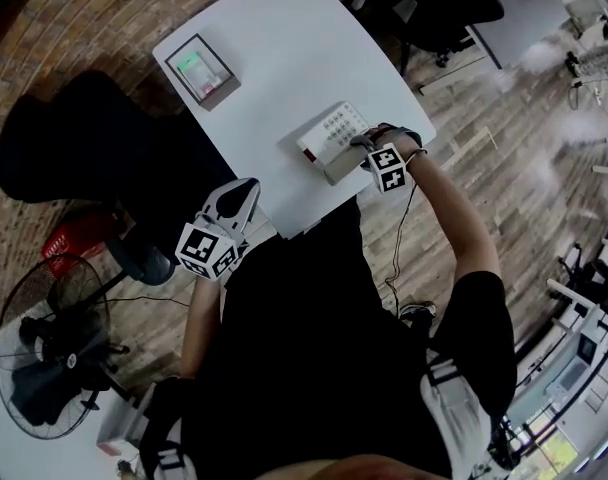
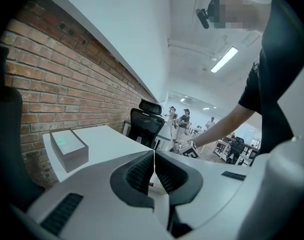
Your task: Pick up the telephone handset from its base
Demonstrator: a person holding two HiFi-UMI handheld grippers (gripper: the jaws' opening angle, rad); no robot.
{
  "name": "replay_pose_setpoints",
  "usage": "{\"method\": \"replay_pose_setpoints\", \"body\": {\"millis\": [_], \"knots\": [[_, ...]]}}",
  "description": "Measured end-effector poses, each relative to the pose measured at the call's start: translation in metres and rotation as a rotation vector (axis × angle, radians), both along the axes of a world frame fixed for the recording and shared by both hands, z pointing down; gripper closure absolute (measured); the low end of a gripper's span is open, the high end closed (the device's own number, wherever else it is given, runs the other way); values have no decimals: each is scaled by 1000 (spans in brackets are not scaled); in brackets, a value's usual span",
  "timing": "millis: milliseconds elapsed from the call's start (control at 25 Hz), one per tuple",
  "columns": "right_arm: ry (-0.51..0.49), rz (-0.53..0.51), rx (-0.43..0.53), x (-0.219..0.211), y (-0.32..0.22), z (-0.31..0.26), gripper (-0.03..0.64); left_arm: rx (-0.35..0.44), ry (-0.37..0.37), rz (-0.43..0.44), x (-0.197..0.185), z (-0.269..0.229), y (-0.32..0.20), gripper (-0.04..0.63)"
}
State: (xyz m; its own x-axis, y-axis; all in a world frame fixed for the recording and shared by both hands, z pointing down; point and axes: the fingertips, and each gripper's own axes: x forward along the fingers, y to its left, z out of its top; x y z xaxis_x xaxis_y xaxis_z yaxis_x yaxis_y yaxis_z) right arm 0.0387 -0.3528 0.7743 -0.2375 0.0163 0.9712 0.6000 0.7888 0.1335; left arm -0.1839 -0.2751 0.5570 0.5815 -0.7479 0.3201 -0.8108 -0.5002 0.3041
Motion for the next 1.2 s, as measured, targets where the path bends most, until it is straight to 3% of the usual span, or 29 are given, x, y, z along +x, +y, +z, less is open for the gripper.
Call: {"method": "replay_pose_setpoints", "body": {"millis": [160, 720, 1200], "knots": [[21, -22, -30, -3, -1, 3, 391, -9, -17, -25, -6, 5, 0, 575], [87, -107, -35, -3, -1, 5, 408, -5, -1, -72, -17, 5, -5, 575], [96, -60, -24, -1, 3, -1, 408, 11, 17, -71, -20, 1, -2, 575]]}}
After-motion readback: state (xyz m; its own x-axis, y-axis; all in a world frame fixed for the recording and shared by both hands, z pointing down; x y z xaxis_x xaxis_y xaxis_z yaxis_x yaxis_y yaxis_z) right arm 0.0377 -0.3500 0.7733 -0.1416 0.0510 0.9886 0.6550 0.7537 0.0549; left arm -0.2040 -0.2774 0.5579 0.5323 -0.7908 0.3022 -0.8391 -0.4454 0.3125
